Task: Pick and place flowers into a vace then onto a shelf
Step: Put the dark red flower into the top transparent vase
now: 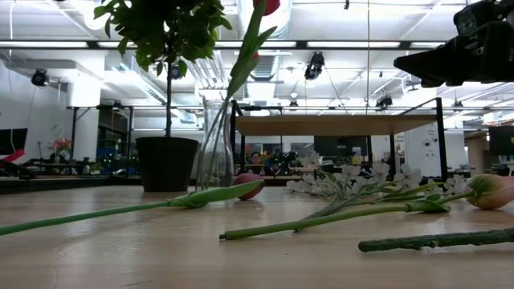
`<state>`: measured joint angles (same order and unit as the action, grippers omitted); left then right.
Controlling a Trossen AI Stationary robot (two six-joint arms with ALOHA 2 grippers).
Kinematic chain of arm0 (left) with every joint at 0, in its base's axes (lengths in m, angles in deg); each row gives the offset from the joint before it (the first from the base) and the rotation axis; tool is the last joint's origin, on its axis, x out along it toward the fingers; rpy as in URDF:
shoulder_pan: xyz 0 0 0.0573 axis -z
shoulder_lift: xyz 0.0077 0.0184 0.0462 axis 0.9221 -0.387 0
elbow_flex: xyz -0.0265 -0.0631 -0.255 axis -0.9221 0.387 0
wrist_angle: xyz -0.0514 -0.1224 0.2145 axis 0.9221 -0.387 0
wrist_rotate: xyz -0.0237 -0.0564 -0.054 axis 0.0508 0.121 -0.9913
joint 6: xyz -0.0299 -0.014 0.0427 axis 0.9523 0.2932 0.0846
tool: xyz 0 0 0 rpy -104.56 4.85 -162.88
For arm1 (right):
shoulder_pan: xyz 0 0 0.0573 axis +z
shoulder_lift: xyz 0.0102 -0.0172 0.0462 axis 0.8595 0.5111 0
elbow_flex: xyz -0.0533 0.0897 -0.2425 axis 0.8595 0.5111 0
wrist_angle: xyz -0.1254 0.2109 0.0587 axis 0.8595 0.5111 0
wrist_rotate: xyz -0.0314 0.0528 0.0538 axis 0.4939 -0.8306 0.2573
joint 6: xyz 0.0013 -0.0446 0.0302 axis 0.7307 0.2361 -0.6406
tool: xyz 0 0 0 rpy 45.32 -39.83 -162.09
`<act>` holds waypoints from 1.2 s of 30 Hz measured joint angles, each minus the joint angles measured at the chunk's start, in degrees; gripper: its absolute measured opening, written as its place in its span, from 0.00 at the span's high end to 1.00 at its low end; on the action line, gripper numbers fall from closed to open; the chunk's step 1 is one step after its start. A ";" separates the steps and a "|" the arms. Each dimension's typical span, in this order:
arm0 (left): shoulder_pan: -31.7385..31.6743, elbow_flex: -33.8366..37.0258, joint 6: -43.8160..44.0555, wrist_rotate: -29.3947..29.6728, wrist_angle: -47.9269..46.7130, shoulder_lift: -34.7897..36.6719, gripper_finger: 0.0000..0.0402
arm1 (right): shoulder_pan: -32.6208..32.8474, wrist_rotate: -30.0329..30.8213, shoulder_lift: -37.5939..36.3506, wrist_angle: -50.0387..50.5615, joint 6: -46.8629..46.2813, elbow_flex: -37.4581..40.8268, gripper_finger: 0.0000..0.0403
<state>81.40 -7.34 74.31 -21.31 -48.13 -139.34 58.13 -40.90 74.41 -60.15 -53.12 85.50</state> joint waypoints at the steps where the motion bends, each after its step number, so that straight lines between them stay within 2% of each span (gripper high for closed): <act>1: 0.50 0.00 0.02 -0.16 -0.31 0.14 0.43 | -0.01 0.02 -0.01 0.01 0.00 0.00 0.90; 17: 8.60 0.00 4.69 -1.63 -7.47 -1.01 0.43 | 0.00 -0.01 -0.03 0.01 0.00 0.00 0.90; 22: 10.76 0.00 12.53 -1.65 -13.38 -1.04 0.43 | 0.00 -0.01 -0.03 0.02 0.00 0.00 0.90; 27: 11.07 0.42 25.05 -1.42 -18.63 -1.54 0.43 | 0.00 -0.01 -0.01 -0.12 0.00 0.00 0.90; 36: 11.33 -1.10 35.18 -1.47 -20.27 -10.89 0.43 | 0.01 -0.05 0.02 0.00 -1.00 0.00 0.91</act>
<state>92.73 -8.44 109.48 -22.78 -68.40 -150.22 58.14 -40.95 74.43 -60.14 -54.12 85.50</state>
